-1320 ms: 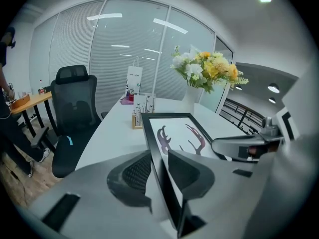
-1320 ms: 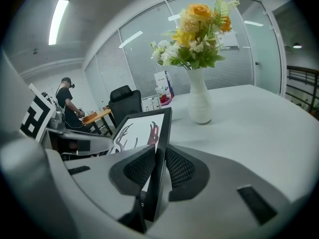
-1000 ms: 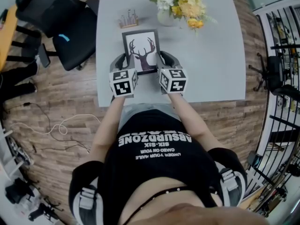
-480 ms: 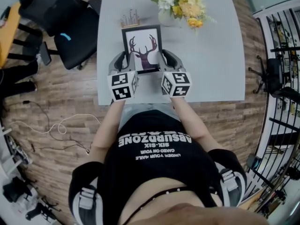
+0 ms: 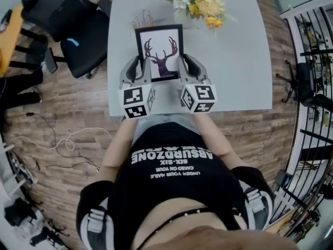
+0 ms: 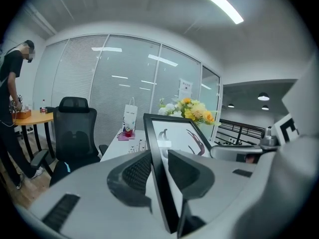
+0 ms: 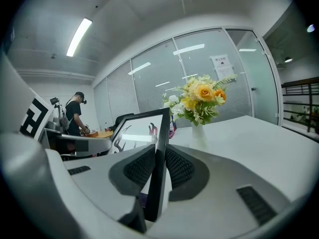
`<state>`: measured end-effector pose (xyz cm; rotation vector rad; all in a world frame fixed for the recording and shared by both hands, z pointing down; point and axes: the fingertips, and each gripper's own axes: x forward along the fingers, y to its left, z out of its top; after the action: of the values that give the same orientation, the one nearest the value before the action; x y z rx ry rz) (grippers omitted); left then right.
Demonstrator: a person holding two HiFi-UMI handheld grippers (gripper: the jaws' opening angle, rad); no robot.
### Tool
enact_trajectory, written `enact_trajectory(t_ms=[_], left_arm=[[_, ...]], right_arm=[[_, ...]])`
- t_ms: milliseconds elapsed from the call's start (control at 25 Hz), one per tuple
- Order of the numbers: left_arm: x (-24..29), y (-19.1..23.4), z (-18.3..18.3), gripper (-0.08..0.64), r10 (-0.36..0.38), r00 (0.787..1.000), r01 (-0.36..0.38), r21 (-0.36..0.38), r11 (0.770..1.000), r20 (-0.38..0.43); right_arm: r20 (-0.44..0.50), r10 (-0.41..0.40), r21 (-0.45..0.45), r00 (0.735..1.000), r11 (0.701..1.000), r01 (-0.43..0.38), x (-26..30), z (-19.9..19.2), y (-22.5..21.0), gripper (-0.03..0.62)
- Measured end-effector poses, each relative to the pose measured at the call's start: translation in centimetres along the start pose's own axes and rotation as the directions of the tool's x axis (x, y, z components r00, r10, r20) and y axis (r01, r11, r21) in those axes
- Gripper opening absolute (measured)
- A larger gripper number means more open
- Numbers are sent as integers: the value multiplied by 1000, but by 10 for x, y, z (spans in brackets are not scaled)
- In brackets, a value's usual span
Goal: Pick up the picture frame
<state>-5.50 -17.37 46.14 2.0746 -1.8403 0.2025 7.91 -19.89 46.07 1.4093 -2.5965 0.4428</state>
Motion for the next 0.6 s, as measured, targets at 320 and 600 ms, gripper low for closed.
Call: enact_trajectory(t_ms=[320, 600], left_arm=[[-6, -7, 6, 115, -20, 1000, 19, 6, 1000, 23], [-8, -11, 6, 115, -31, 999, 31, 3, 1000, 20]], right_arm=[[17, -15, 4, 1000, 1000, 15, -11, 4, 0, 78], [18, -22, 2, 1000, 1000, 22, -17, 4, 0, 80]])
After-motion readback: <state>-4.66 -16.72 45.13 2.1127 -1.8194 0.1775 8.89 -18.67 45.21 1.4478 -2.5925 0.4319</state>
